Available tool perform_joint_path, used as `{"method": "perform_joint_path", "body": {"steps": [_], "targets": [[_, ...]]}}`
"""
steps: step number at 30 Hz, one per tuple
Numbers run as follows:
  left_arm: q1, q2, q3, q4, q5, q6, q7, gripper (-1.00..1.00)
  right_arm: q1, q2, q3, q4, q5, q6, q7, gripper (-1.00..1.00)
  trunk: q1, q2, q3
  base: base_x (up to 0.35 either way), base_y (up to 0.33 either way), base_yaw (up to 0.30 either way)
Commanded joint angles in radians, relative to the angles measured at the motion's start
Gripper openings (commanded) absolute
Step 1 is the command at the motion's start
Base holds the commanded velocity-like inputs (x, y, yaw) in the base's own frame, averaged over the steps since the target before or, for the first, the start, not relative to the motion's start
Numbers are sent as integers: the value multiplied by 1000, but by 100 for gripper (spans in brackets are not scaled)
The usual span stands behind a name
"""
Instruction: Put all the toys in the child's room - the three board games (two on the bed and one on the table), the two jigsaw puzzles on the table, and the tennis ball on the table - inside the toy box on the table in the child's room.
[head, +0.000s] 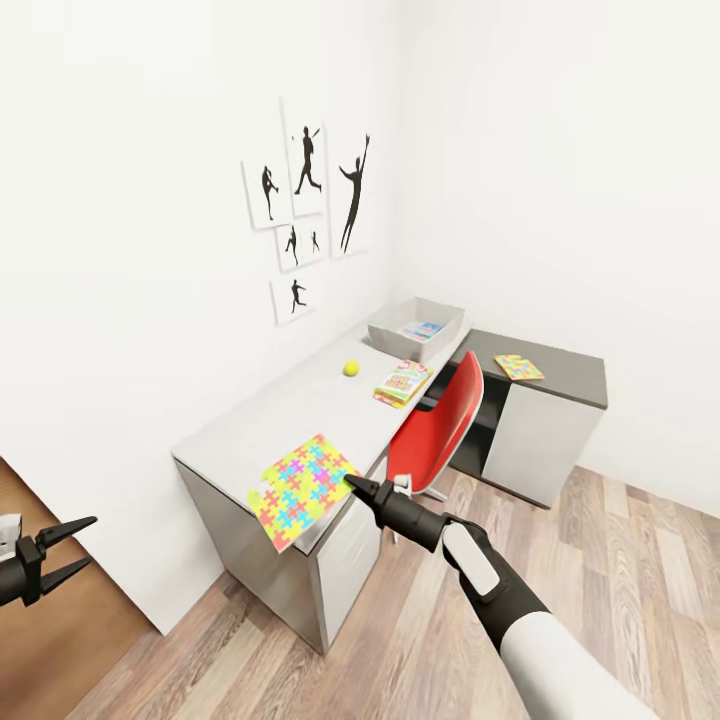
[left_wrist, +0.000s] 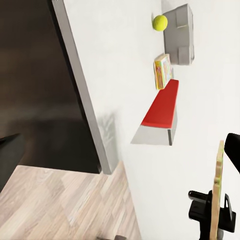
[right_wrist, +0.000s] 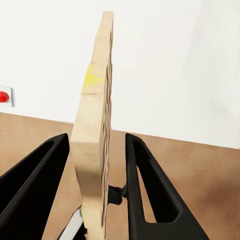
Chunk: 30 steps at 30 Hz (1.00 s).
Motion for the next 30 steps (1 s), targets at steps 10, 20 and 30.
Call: {"method": "perform_joint_path", "body": {"steps": [10, 20, 30], "targets": [[-1, -1, 2, 0, -4, 3, -5, 100, -1, -3, 1, 1, -8, -8, 1, -100, -38, 69, 44, 0, 0, 0], [-1, -1, 2, 0, -5, 3, -5, 100, -1, -4, 1, 1, -7, -9, 1, -100, -76, 139, 91, 0, 0, 0], [-1, 0, 3, 0, -6, 3, -5, 100, -1, -3, 1, 1, -7, -9, 1, -100, -76, 139, 108, 0, 0, 0]]}}
